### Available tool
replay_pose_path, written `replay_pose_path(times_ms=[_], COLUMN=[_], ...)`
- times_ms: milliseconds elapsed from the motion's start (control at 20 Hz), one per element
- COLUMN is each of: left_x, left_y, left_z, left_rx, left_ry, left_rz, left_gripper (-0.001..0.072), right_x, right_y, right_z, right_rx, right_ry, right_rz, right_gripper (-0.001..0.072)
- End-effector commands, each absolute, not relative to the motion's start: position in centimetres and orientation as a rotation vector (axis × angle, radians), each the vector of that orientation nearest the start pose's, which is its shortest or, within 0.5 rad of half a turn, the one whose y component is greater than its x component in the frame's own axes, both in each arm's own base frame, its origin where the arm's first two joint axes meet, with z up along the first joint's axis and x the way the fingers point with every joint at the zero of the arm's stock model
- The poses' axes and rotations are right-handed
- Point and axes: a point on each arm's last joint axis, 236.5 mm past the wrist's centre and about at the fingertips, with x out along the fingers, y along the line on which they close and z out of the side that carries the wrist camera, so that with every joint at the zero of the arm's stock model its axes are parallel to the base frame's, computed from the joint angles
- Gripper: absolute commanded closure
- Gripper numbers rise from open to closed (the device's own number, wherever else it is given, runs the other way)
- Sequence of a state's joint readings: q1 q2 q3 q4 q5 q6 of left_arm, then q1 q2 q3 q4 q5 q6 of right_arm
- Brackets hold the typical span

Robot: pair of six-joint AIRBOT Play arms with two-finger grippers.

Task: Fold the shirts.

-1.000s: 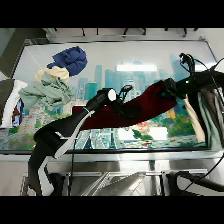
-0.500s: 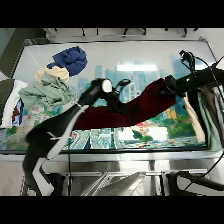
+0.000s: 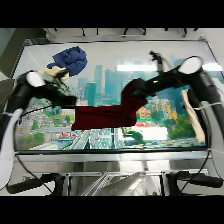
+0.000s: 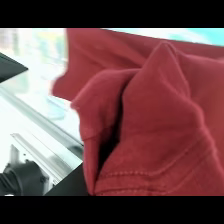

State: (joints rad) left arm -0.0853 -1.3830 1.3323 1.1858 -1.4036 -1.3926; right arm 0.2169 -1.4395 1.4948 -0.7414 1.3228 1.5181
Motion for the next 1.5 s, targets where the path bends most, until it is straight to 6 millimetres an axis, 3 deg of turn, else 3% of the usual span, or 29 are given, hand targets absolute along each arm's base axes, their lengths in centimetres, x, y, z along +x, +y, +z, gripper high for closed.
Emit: replay_pose_path(times_ms=[0,150,300,450,600,750,800,850,900,1000,1100,1150,1250,1450], left_x=[35.4,35.5,35.6,35.5,35.7,35.6,35.6,35.6,35.6,35.6,35.5,35.4,35.2,35.1], left_y=[-4.8,-1.2,-0.4,-0.4,-0.4,-0.4,-0.4,-0.5,-0.5,-0.4,-0.5,-0.5,-0.6,-0.6], left_z=[4.4,5.1,5.5,5.3,5.3,5.3,5.3,5.3,5.3,5.3,5.2,5.2,5.2,5.2], left_rx=[-0.219,-0.296,-0.355,-0.357,-0.36,-0.359,-0.359,-0.359,-0.359,-0.359,-0.359,-0.36,-0.36,-0.361], left_ry=[1.347,1.277,1.234,1.241,1.235,1.237,1.238,1.238,1.238,1.238,1.242,1.246,1.255,1.259], left_rz=[-0.321,-0.224,-0.202,-0.205,-0.207,-0.207,-0.208,-0.208,-0.209,-0.208,-0.21,-0.212,-0.215,-0.217], left_gripper=[0.0694,0.0694,0.0695,0.0694,0.0694,0.0694,0.0694,0.0694,0.0694,0.0694,0.0694,0.0694,0.0694,0.0694], right_x=[38.4,38.8,39.1,37.9,36.2,35.9,35.8,35.6,35.4,34.6,35.2,35.9,36.5,36.8], right_y=[33.2,37.4,41.4,45.4,49.2,50.7,50.7,50.7,51.0,51.5,50.9,49.9,46.9,37.2], right_z=[11.7,8.4,4.1,0.3,-1.1,-1.7,-1.8,-1.7,-0.9,3.1,7.6,8.6,8.1,3.9], right_rx=[0.556,0.56,0.586,0.67,0.736,0.774,0.764,0.764,0.799,0.879,1.008,1.021,0.921,0.56], right_ry=[1.192,1.235,1.285,1.371,1.391,1.377,1.378,1.381,1.386,1.336,1.259,1.242,1.279,1.453], right_rz=[0.848,0.85,0.839,0.856,0.922,0.926,0.934,0.947,0.973,1.16,1.298,1.313,1.293,1.062], right_gripper=[0.0681,0.0681,0.0681,0.068,0.068,0.0679,0.0643,0.0431,0.001,0.001,0.001,0.0012,0.0014,0.0015])
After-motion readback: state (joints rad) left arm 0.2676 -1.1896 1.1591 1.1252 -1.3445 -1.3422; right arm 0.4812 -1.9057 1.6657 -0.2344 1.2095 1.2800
